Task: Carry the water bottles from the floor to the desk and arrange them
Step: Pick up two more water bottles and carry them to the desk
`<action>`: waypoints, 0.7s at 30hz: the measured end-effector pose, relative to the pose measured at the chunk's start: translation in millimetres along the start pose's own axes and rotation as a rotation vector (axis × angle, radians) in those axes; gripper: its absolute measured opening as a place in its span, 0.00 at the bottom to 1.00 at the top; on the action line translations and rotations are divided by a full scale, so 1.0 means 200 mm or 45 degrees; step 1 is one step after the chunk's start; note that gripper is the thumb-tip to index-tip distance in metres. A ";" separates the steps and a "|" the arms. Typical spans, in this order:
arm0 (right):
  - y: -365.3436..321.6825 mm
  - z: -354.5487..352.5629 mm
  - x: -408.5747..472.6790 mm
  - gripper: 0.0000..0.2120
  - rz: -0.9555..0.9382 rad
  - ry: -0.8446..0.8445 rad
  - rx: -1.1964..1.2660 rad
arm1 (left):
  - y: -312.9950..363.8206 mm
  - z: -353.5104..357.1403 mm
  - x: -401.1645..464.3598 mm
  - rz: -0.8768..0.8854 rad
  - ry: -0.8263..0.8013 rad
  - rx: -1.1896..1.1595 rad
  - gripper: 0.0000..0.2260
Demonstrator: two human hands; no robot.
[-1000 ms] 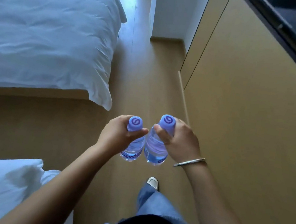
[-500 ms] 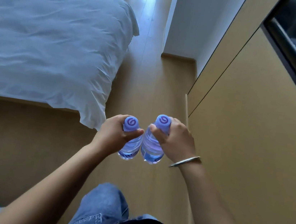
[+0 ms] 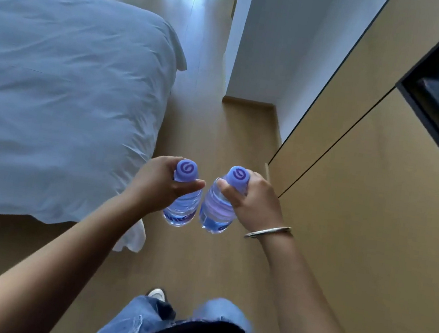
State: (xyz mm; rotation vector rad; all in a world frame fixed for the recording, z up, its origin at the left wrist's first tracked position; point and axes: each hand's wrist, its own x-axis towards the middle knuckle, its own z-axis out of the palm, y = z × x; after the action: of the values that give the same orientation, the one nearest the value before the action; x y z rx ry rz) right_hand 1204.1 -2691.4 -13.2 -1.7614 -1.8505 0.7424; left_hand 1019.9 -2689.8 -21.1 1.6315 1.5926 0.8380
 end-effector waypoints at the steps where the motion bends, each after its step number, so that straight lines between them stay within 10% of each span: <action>1: -0.02 0.02 0.06 0.17 -0.004 -0.011 0.022 | -0.02 -0.03 0.06 -0.005 -0.003 -0.004 0.20; 21: 0.04 -0.02 1.72 0.14 -0.201 -0.272 -0.021 | -0.13 -0.11 1.56 -0.177 0.021 0.101 0.14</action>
State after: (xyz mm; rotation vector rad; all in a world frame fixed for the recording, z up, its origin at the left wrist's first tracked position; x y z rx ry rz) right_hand 1192.7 -2348.3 -25.5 -1.5744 -2.1128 0.8832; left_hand 997.6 -2377.0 -37.9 1.5515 1.7485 0.7258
